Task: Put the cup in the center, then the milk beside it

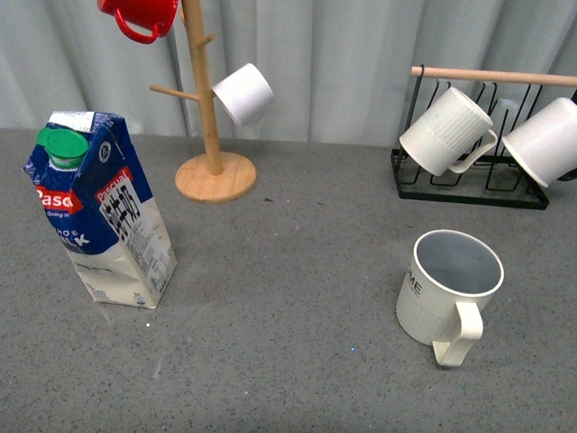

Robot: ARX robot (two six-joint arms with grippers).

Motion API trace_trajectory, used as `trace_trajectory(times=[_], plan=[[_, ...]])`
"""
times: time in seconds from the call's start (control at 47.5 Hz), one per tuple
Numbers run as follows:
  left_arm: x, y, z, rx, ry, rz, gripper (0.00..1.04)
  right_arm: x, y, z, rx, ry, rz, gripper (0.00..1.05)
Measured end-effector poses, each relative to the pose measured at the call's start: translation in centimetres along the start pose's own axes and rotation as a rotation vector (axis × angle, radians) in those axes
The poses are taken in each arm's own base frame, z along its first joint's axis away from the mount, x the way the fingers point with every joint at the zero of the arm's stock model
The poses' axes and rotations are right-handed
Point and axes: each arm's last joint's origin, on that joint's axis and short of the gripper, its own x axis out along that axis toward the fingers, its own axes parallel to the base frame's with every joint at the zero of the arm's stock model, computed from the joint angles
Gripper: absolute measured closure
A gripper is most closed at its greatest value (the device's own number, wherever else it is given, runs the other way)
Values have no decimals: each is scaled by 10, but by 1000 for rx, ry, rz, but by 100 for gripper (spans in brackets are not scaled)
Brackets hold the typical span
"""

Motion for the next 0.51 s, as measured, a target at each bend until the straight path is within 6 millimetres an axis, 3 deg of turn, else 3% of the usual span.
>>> trace_trajectory(times=[0.505], plan=[[0,0,0,0,0,0,7,0,0,0,0,0,0,9]])
